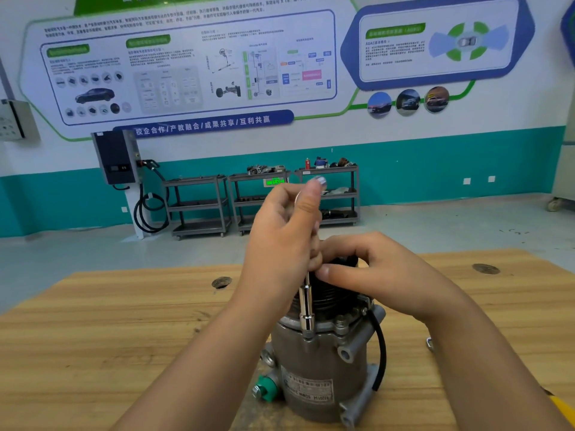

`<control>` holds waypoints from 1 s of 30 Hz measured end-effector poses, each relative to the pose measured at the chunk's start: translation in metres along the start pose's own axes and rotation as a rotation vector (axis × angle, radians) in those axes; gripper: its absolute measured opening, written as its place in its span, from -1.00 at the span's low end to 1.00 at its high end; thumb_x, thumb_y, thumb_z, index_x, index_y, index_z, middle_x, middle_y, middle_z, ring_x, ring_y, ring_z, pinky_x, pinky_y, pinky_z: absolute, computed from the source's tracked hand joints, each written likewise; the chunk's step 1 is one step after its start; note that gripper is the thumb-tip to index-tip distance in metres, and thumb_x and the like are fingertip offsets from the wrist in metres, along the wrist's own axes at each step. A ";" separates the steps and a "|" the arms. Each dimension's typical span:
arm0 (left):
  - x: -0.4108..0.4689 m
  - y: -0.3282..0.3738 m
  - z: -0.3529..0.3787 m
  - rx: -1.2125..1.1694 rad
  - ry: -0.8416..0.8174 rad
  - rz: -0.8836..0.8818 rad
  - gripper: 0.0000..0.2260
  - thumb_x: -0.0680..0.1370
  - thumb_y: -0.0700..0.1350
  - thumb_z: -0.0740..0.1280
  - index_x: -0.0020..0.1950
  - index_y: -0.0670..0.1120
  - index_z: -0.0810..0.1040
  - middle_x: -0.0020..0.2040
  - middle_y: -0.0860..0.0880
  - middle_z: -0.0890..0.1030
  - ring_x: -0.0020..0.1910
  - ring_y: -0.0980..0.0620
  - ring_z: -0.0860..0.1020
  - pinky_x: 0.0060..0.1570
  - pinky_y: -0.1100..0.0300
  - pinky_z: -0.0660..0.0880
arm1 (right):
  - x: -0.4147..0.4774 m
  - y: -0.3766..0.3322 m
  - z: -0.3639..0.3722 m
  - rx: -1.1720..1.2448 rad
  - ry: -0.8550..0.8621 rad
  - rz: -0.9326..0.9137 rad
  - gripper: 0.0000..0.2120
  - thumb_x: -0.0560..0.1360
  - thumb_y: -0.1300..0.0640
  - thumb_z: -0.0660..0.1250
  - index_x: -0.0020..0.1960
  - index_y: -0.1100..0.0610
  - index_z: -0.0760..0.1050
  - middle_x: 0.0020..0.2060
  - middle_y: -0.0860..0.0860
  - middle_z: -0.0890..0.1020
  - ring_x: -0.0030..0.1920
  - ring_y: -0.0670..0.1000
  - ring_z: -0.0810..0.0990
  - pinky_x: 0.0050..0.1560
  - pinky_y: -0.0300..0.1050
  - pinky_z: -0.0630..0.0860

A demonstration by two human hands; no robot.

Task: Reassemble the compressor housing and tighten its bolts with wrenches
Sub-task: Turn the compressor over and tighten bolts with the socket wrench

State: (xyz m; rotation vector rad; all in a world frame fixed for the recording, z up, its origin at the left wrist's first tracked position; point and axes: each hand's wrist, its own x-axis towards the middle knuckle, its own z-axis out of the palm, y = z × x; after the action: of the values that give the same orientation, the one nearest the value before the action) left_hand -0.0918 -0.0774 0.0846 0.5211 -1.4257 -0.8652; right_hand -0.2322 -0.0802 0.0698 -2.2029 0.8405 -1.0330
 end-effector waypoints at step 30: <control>-0.008 0.017 0.016 0.130 0.102 0.167 -0.65 0.50 0.12 0.22 -0.39 -0.01 0.23 -0.45 0.02 0.19 -0.50 0.06 0.15 -0.46 0.20 0.13 | 0.003 0.008 0.005 -0.036 0.083 0.035 -0.87 0.51 0.10 0.30 -0.11 -0.04 0.63 -0.24 -0.16 0.65 -0.18 -0.23 0.58 -0.15 -0.33 0.49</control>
State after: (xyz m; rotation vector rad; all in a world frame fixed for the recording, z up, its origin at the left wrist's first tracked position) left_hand -0.1032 -0.0580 0.0941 0.5278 -1.4161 -0.6080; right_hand -0.2285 -0.0860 0.0630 -2.1797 0.9376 -1.1064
